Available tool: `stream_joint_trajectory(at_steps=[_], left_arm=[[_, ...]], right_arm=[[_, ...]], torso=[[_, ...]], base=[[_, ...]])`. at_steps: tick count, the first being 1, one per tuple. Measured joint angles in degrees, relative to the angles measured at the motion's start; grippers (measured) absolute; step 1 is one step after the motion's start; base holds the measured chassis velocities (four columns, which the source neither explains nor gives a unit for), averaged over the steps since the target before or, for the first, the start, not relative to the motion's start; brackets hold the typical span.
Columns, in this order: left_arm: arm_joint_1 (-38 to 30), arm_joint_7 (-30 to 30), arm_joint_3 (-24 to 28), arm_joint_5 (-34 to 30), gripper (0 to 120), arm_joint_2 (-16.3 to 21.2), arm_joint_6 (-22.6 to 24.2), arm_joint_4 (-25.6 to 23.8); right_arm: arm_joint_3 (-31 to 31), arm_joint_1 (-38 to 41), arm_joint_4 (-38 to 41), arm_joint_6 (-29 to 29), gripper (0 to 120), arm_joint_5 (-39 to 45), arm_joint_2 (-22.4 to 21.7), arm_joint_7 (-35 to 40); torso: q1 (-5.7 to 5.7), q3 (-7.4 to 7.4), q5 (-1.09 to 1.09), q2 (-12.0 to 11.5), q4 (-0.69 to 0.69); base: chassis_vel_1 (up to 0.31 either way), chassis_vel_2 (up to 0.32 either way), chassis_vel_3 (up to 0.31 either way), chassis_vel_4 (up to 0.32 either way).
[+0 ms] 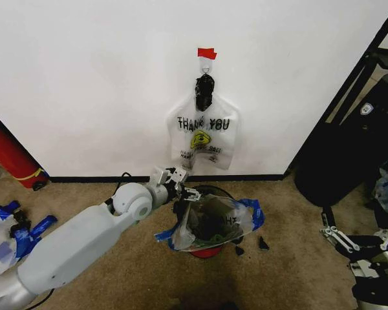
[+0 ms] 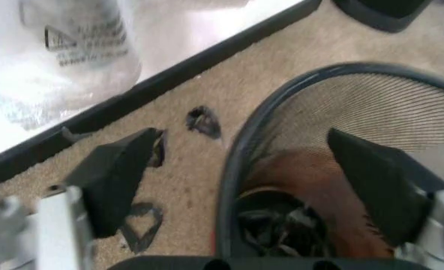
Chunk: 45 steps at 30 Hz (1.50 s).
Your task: Pick up the garbage bag from the wall and place it over the trash bin.
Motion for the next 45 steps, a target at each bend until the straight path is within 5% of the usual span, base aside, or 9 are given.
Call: stream_joint_trajectory(at_steps=[13,24,34,37,39,45], left_arm=[[-2.7,-1.2,2.6,-5.4,39,-1.3,3.5,4.1],[-2.4,-3.3,2.1,-7.9,3,-1.0,4.3,2.8],[1.2,-12.0,-3.0,-13.5,3,-0.3,4.0,-2.0],[7.8,-17.8,-11.1,-18.1,3,0.3,2.9,-8.0],[8.8,-18.6,-12.1,-18.6,3,0.2,2.5,-8.7],[23.9,-30.9,-22.6,-22.8,3,-1.1,-5.1,-17.6]], right_arm=[[-0.3,0.7,-0.6,-1.2,100,0.0,-0.5,1.8],[-0.6,1.0,-0.7,-1.7,100,0.0,-0.3,3.0],[-0.5,0.8,0.0,-2.2,100,0.2,-0.7,4.1],[-0.9,0.9,0.2,-2.4,100,0.2,-0.7,4.3],[-1.0,0.9,0.2,-2.4,100,0.2,-0.7,4.3],[-3.0,1.7,0.2,-3.7,100,-0.7,-1.1,5.3]], torso=[[-0.01,0.0,0.01,0.0,-0.01],[-0.01,-0.01,0.01,0.0,0.0],[0.0,0.0,0.0,0.0,0.0],[-0.01,-0.01,0.01,0.0,0.01],[-0.01,-0.01,0.01,0.0,0.01],[-0.01,-0.01,0.0,0.0,0.02]], base=[[0.0,0.0,0.0,0.0],[0.0,0.0,0.0,0.0],[0.0,0.0,0.0,0.0],[0.0,0.0,0.0,0.0],[0.0,0.0,0.0,0.0],[0.0,0.0,0.0,0.0]])
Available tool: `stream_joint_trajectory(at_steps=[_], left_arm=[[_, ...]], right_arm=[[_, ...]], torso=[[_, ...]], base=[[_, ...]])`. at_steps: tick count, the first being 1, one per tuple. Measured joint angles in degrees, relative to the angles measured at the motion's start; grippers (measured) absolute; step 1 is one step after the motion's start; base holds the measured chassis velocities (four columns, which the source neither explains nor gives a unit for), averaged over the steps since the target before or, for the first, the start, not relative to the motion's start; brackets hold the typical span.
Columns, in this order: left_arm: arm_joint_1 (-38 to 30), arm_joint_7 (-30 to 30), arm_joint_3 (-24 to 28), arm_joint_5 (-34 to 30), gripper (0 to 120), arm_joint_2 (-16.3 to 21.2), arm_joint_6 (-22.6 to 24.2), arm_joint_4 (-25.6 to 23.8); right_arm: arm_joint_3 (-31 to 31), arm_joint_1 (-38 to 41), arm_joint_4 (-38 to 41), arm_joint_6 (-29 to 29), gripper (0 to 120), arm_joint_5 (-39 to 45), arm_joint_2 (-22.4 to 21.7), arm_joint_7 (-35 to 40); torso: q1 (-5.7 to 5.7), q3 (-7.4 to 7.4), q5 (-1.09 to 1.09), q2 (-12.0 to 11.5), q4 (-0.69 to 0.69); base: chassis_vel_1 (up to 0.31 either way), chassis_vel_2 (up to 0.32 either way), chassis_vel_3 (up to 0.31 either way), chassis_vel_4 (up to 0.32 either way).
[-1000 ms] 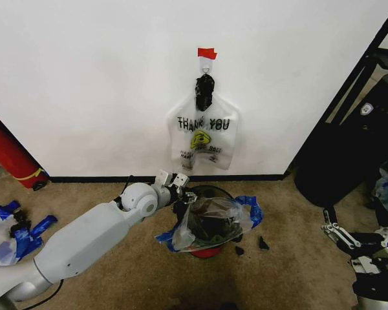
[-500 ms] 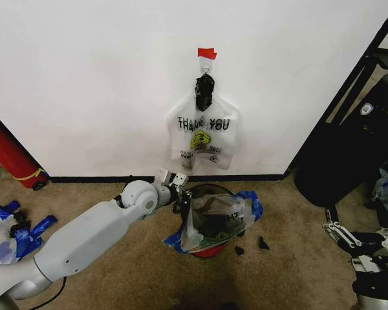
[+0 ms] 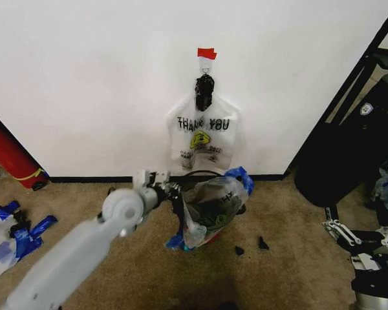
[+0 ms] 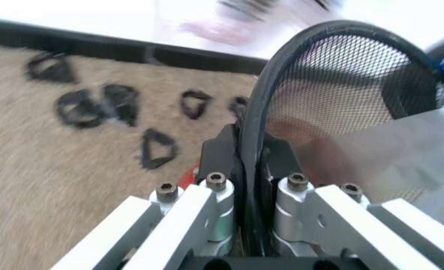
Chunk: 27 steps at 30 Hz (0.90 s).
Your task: Pick up the garbage bag from the wall and place it over the trash bin.
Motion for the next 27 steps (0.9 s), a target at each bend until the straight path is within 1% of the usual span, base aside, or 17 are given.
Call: stream_joint_trajectory(at_steps=[1,5,6,8,9,11,15,16,19,24,27], left_arm=[[0.0,0.0,0.0,0.0,3,0.0,0.0,0.0],[5.8,-4.3,-2.8,0.3,3,-2.1,-7.8,-2.8],[5.8,-4.3,-2.8,0.3,3,-2.1,-7.8,-2.8],[8.7,-7.3,-2.9,1.4,3,-3.8,-10.8,-4.3],[9.7,-8.2,-2.9,1.8,3,-4.3,-11.3,-4.8],[10.9,-8.9,-2.8,2.5,3,-4.8,-11.8,-5.3],[15.4,-9.7,-2.4,7.3,3,-6.1,-13.2,-6.4],[15.4,-9.7,-2.4,7.3,3,-6.1,-13.2,-6.4],[17.1,-8.5,-2.1,10.9,3,-7.1,-14.3,-5.7],[17.6,-7.8,-2.0,13.6,3,-8.7,-15.0,-4.7],[17.8,-7.8,-1.8,14.1,3,-9.0,-15.1,-4.3]], right_arm=[[0.0,0.0,0.0,0.0,100,0.0,0.0,0.0],[-2.0,0.8,0.4,-1.1,100,-1.2,-0.1,0.4],[-2.0,0.8,0.4,-1.1,100,-1.2,-0.1,0.4],[-2.9,0.9,0.5,-1.3,100,-2.0,-0.1,0.6],[-3.1,0.9,0.5,-1.4,100,-2.2,-0.1,0.7],[-3.3,0.8,0.5,-1.4,100,-2.3,-0.2,0.7],[-4.0,0.3,0.5,-1.5,100,-2.4,-0.7,1.1],[-4.0,0.3,0.5,-1.5,100,-2.4,-0.7,1.1],[-4.1,0.3,0.5,-1.5,100,-2.6,-0.7,1.2],[-4.5,-0.1,0.9,-1.4,100,-2.7,-0.7,1.2],[-4.5,-0.3,1.3,-1.4,100,-2.8,-0.7,1.3]], torso=[[0.0,0.0,0.0,0.0,0.0],[0.0,0.0,0.01,0.0,-0.02],[0.0,0.0,0.01,0.0,-0.02],[0.0,0.0,0.0,0.0,-0.03],[0.0,0.0,0.01,0.0,-0.03],[0.0,0.0,0.01,0.0,-0.03],[0.0,0.0,0.01,0.0,-0.02],[0.0,0.0,0.01,0.0,-0.02],[0.0,0.0,0.01,0.0,-0.02],[0.0,0.0,0.01,0.0,-0.03],[0.0,0.0,0.01,0.0,-0.03]], base=[[0.0,0.0,0.0,0.0],[0.0,0.0,0.0,0.0],[0.0,0.0,0.0,0.0],[0.0,0.0,0.0,0.0],[0.0,0.0,0.0,0.0],[0.0,0.0,0.0,0.0],[0.0,0.0,0.0,0.0],[0.0,0.0,0.0,0.0],[0.0,0.0,0.0,0.0],[0.0,0.0,0.0,0.0],[0.0,0.0,0.0,0.0]])
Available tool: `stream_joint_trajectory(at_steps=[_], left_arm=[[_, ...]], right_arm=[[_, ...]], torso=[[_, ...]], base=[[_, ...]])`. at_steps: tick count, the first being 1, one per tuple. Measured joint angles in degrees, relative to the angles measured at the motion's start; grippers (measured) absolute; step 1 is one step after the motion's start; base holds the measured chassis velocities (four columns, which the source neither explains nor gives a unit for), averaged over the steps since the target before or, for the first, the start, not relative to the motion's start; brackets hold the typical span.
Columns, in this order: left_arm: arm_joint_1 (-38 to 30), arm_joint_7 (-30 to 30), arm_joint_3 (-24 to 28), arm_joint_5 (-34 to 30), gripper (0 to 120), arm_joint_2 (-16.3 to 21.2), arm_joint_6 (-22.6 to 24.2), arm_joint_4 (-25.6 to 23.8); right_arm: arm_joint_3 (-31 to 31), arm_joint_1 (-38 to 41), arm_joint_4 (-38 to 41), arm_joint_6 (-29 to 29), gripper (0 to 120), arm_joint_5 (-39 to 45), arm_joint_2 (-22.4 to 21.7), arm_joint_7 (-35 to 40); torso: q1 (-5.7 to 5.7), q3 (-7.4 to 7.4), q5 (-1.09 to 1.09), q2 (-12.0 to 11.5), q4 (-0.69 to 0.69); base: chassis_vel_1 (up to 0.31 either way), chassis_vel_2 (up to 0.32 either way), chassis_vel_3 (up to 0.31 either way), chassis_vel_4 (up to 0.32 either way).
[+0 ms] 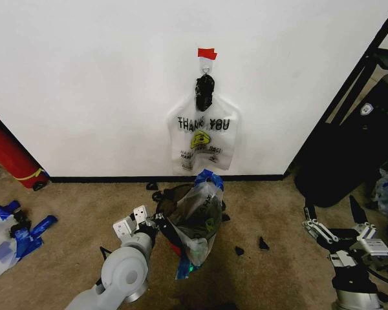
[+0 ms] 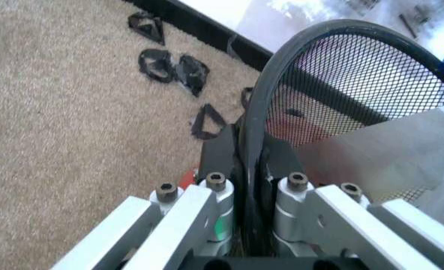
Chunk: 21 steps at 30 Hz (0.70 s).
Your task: Pick up the garbage bag from the wall and place it over the trash bin.
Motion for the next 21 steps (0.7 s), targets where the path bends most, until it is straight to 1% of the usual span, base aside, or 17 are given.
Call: stream_joint_trajectory(at_steps=[4,6,8,9,12,13,17,18,21], left_arm=[[0.6,-0.1,-0.2,0.1,3,-1.7,0.2,0.9],[0.7,-0.2,-0.3,0.0,4,-1.9,0.4,0.8],[0.6,-0.3,-0.8,0.0,13,-1.8,0.8,-0.1],[0.6,-0.3,-0.8,0.0,13,-1.8,0.8,-0.1],[0.7,-0.3,-1.5,0.0,28,-0.6,1.4,-1.7],[0.7,-0.3,-1.5,0.0,28,-0.6,1.4,-1.7],[1.9,-0.9,-2.5,0.4,46,0.2,1.9,-3.5],[1.9,-0.9,-2.5,0.4,46,0.2,1.9,-3.5],[3.2,-0.7,-3.9,2.6,61,1.5,1.9,-7.0]], right_arm=[[-0.3,-0.7,0.6,0.7,100,-0.6,0.3,-0.2],[-0.8,-0.9,0.8,0.8,100,-0.8,0.5,-0.3],[-1.6,-1.1,1.0,0.9,100,-1.1,0.7,-0.2],[-1.6,-1.1,1.0,0.9,100,-1.1,0.7,-0.2],[-1.9,-1.1,1.0,0.9,100,-1.3,0.8,-0.1],[-1.9,-1.1,1.0,0.9,100,-1.3,0.8,-0.1],[-2.3,-0.9,1.0,0.0,100,-1.2,0.5,0.5],[-2.3,-0.9,1.0,0.0,100,-1.2,0.5,0.5],[-4.0,-0.5,1.2,-3.5,100,-1.5,0.0,2.9]], torso=[[0.0,0.0,-0.01,0.0,0.01],[0.0,0.0,0.0,0.0,0.0],[0.0,0.0,-0.01,0.0,0.0],[0.0,0.0,-0.01,0.0,0.0],[0.0,0.0,-0.01,0.0,0.0],[0.0,0.0,-0.01,0.0,0.0],[0.0,0.0,-0.01,0.0,0.01],[0.0,0.0,-0.01,0.0,0.01],[0.01,0.0,-0.01,0.0,0.0]], base=[[0.0,0.0,0.0,0.0],[0.0,0.0,0.0,0.0],[0.0,0.0,0.0,0.0],[0.0,0.0,0.0,0.0],[0.0,0.0,0.0,0.0],[0.0,0.0,0.0,0.0],[0.0,0.0,0.0,0.0],[0.0,0.0,0.0,0.0],[0.0,0.0,0.0,0.0]])
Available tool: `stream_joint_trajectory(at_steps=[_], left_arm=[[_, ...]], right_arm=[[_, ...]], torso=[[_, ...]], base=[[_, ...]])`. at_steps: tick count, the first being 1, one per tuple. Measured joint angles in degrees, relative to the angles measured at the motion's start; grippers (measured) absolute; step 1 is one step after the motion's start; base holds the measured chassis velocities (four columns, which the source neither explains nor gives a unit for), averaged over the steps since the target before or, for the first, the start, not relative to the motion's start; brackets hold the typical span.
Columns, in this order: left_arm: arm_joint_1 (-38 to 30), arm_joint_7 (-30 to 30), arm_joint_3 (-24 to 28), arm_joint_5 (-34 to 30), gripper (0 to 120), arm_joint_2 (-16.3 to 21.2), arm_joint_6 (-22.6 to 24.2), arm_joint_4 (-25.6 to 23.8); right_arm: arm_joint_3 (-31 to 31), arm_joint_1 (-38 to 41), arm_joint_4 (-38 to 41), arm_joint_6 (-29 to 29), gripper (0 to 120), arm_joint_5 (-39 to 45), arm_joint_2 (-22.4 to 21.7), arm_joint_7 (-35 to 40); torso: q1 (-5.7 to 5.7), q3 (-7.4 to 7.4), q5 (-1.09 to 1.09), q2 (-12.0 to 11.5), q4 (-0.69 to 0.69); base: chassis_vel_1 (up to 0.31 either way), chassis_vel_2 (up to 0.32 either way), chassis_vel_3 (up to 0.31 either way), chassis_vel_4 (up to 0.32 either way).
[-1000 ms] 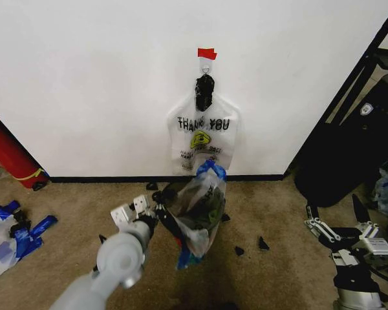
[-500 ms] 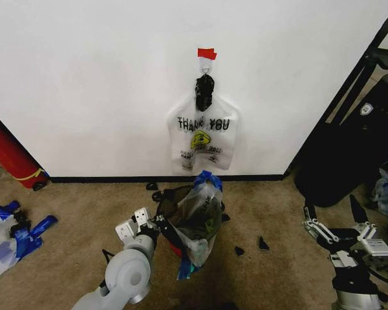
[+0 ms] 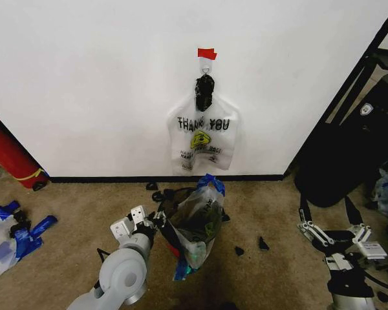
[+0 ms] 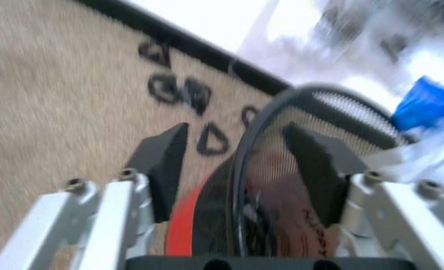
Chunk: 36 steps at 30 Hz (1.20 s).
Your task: Pick up the garbage bag from the wall and place it over the trash bin.
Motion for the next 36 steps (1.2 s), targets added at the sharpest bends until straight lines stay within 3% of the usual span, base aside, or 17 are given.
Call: stream_joint_trajectory(at_steps=[4,5,10,14,19,26,28,33,36], left_arm=[[1.3,3.2,-1.1,4.3,73,2.5,-0.8,-3.2],[2.4,5.8,-1.3,7.1,80,3.7,-2.3,-3.9],[5.9,12.7,-1.1,15.7,93,6.7,-6.9,-5.8],[11.9,17.9,-0.7,22.7,100,8.8,-9.3,-9.7],[13.5,20.0,-0.9,23.0,100,9.6,-10.5,-9.6],[11.5,21.5,-1.0,21.0,100,11.3,-10.5,-9.9],[8.3,21.5,-0.8,17.6,100,12.5,-9.7,-9.8],[2.7,20.5,0.0,11.6,100,14.4,-8.0,-8.4],[2.0,20.1,-0.6,10.3,100,15.1,-7.7,-8.3]], right_arm=[[-1.6,0.9,0.0,-4.2,100,-0.2,-1.2,1.6],[-2.3,1.7,-0.2,-6.5,100,-0.2,-1.9,2.4],[-4.6,4.5,-0.8,-13.3,100,-0.1,-4.2,5.9],[-9.6,10.7,-2.4,-24.5,100,2.4,-8.3,12.3],[-17.6,19.2,-4.3,-35.3,100,7.5,-11.5,18.7],[-26.0,29.7,-8.7,-42.6,100,12.7,-14.7,23.4],[-28.8,34.5,-10.8,-46.3,100,15.2,-15.7,25.9],[-31.5,37.7,-11.8,-52.9,100,17.4,-13.2,31.3],[-33.2,38.8,-13.1,-54.3,100,17.5,-10.4,33.8]], torso=[[0.0,0.0,0.0,0.0,-0.01],[0.0,0.0,0.0,0.0,-0.01],[0.0,0.0,0.0,0.0,0.01],[0.0,0.0,0.01,0.0,0.02],[0.0,0.01,0.0,0.0,0.0],[0.0,0.01,0.0,0.0,0.01],[0.0,0.01,0.01,0.0,0.02],[0.0,0.01,-0.01,0.0,-0.04],[0.0,0.01,0.0,0.0,0.0]], base=[[0.0,0.0,0.0,0.0],[0.0,0.0,0.0,0.0],[0.0,0.0,0.0,0.0],[0.0,0.0,0.0,0.0],[0.0,0.0,0.0,0.0],[0.0,0.0,0.0,0.0],[0.0,0.0,0.0,0.0],[0.0,0.0,0.0,0.0],[0.0,0.0,0.0,0.0]])
